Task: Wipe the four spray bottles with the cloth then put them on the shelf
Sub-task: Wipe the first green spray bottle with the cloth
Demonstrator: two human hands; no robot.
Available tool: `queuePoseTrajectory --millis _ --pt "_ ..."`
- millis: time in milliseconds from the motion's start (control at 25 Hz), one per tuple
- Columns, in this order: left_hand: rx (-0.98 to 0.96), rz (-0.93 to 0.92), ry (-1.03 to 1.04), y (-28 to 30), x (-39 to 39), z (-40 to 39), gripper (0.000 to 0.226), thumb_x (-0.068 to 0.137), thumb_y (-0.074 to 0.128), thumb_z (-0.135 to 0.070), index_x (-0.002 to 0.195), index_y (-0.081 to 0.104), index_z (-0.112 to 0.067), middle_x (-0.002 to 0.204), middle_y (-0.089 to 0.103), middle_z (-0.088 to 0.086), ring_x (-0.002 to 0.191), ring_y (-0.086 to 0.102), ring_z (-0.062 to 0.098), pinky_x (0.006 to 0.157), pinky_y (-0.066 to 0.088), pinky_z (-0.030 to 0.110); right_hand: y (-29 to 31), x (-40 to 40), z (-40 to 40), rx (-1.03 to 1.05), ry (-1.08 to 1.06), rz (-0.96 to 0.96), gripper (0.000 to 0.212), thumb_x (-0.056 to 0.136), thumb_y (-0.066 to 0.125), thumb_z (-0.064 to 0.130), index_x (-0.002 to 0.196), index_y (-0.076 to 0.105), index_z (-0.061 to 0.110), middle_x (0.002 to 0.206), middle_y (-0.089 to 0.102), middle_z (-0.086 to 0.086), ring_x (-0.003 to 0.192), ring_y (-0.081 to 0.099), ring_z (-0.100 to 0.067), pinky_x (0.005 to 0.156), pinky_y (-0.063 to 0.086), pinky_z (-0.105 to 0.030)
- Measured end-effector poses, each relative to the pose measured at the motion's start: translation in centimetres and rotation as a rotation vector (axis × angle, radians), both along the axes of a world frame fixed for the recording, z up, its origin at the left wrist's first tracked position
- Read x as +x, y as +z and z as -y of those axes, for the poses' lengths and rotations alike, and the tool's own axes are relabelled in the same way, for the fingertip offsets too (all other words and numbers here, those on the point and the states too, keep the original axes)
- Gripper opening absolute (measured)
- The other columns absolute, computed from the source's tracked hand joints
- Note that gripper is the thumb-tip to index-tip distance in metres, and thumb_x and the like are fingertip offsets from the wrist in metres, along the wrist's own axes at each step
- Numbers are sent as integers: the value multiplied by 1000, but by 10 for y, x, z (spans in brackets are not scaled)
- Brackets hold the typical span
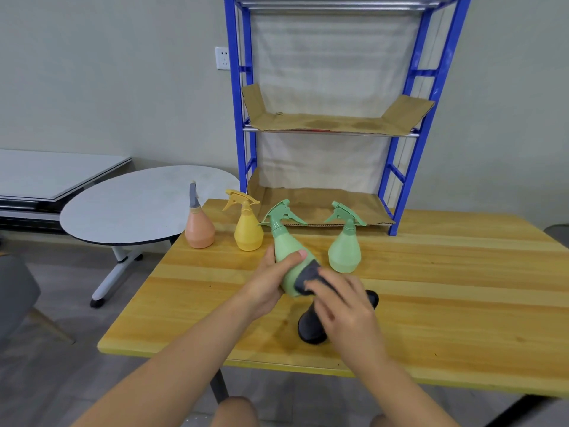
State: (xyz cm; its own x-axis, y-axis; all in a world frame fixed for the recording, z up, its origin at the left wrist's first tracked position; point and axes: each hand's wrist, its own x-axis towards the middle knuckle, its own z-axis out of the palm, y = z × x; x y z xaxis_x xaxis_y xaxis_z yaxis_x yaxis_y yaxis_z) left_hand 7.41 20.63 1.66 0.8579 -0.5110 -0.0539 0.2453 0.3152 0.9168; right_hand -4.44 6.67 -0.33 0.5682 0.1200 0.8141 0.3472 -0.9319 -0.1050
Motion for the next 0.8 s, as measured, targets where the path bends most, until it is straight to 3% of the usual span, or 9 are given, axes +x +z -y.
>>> queuePoseTrajectory --millis 80,120,240,280,400,480,560,720,800 --pt "-54 -72 -19 3 3 -2 61 78 74 -27 133 49 -14 120 68 16 105 68 29 89 56 47 8 5 7 232 -95 15 28 84 73 0 110 72 10 121 63 -4 98 55 -24 91 48 -34" --pt "-42 -73 -25 4 4 -3 65 77 75 -29 134 49 -11 120 68 18 105 67 30 89 56 47 6 5 4 228 -92 14 28 84 73 -1 110 72 10 121 63 -5 98 55 -24 91 48 -34" --pt "72 18 -1 2 4 -4 71 76 81 -35 133 52 -4 110 71 16 98 69 29 82 56 42 -5 -4 -7 -64 55 -1 27 87 68 -2 112 70 9 123 61 -7 98 55 -27 93 48 -34" --pt "89 26 24 2 4 -5 70 76 82 -35 133 52 -6 109 71 14 97 70 28 82 57 42 -6 -2 -2 -71 55 -3 27 88 68 -2 112 70 10 123 62 -6 98 56 -27 92 48 -35" --pt "72 41 82 6 4 -3 72 74 86 -37 130 49 -12 114 69 13 101 71 26 86 60 44 -1 7 4 203 -73 1 30 84 71 -1 110 72 13 122 62 -1 100 55 -22 90 49 -35" --pt "90 29 105 8 0 3 78 72 90 -39 130 47 -11 114 68 14 96 72 25 84 61 42 -4 4 -9 63 -15 23 28 86 69 -3 109 71 11 121 63 -5 98 55 -25 92 48 -35" --pt "96 -17 103 10 -3 7 67 79 85 -35 130 48 -13 116 69 17 95 72 26 85 60 43 -9 0 -17 -68 45 29 26 86 66 -4 108 71 9 121 63 -8 95 56 -29 91 49 -36" --pt "84 -53 -17 14 2 -1 67 78 79 -38 134 53 -13 126 68 19 104 68 30 93 52 48 3 8 -1 166 -40 26 25 87 68 2 110 72 11 121 62 -4 99 55 -24 93 46 -29" --pt "104 -38 -7 10 4 -1 56 84 78 -38 127 60 -7 119 72 17 104 69 29 99 52 50 5 9 8 210 -92 32 26 86 71 2 110 72 12 121 63 -2 100 55 -22 93 45 -27"
